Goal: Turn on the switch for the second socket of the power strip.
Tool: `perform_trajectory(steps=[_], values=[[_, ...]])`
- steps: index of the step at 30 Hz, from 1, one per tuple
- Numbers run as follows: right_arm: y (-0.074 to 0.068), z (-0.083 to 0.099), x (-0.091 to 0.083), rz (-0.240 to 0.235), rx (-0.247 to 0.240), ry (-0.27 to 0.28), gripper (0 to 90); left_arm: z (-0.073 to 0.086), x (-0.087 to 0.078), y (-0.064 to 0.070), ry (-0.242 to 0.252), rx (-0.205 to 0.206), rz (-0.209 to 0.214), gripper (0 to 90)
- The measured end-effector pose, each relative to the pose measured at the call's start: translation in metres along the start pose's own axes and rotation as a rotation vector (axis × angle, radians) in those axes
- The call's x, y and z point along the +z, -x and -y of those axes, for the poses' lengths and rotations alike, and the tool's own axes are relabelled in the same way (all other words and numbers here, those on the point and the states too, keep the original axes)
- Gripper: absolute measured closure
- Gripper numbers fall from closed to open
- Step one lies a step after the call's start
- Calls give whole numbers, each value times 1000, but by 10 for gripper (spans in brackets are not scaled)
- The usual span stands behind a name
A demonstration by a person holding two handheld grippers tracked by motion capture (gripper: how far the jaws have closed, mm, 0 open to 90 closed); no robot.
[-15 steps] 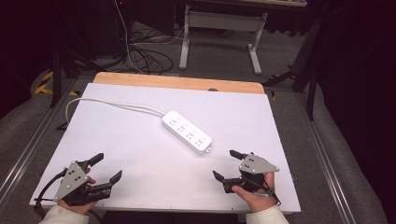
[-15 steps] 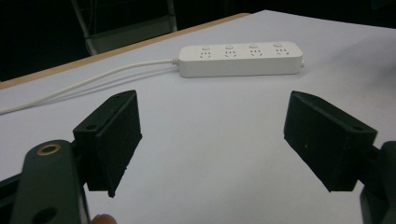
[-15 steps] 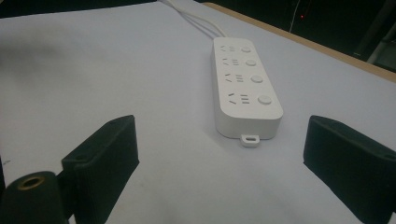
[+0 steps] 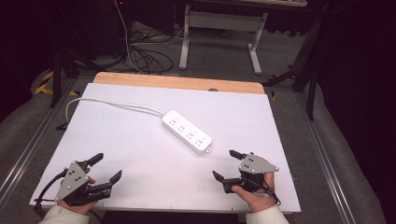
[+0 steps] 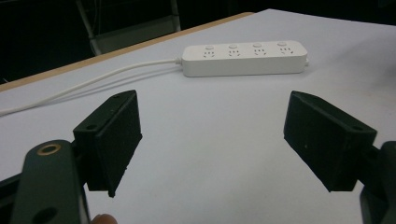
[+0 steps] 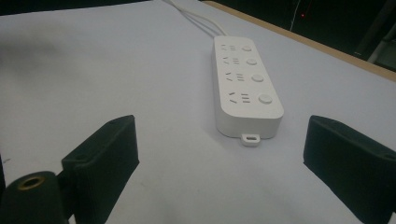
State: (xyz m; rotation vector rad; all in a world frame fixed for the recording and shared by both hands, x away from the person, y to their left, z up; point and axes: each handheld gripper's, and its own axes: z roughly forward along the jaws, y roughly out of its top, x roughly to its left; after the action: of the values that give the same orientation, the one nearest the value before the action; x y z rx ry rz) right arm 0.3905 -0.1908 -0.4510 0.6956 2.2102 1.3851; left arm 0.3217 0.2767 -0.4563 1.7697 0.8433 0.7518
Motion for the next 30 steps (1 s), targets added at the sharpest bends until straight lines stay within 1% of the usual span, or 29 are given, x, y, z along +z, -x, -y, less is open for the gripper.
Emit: perform_trajectory(steps=[6, 11, 13, 15, 19, 23, 27, 30], values=[[-1, -1, 1, -11, -1, 7, 109, 0, 0, 0, 1, 7, -11, 195], [-1, -2, 0, -15, -4, 13, 112, 0, 0, 0, 0, -4, -11, 195], [0, -3, 0, -21, -11, 17, 140, 0, 0, 0, 0, -1, -10, 195], [-1, -5, 1, -33, -31, 12, 159, 0, 1, 0, -2, -1, -11, 195], [0, -9, 1, -37, -26, 10, 193, 0, 1, 2, -4, 12, -8, 195], [-1, -16, 2, -39, -22, 0, 214, 0, 1, 1, -4, 13, -10, 195], [-2, -24, 5, -58, 7, 0, 215, 0, 0, 1, -3, 7, -12, 195], [-2, -30, 7, -55, 5, -4, 215, 0, 0, 1, -3, 7, -14, 196]])
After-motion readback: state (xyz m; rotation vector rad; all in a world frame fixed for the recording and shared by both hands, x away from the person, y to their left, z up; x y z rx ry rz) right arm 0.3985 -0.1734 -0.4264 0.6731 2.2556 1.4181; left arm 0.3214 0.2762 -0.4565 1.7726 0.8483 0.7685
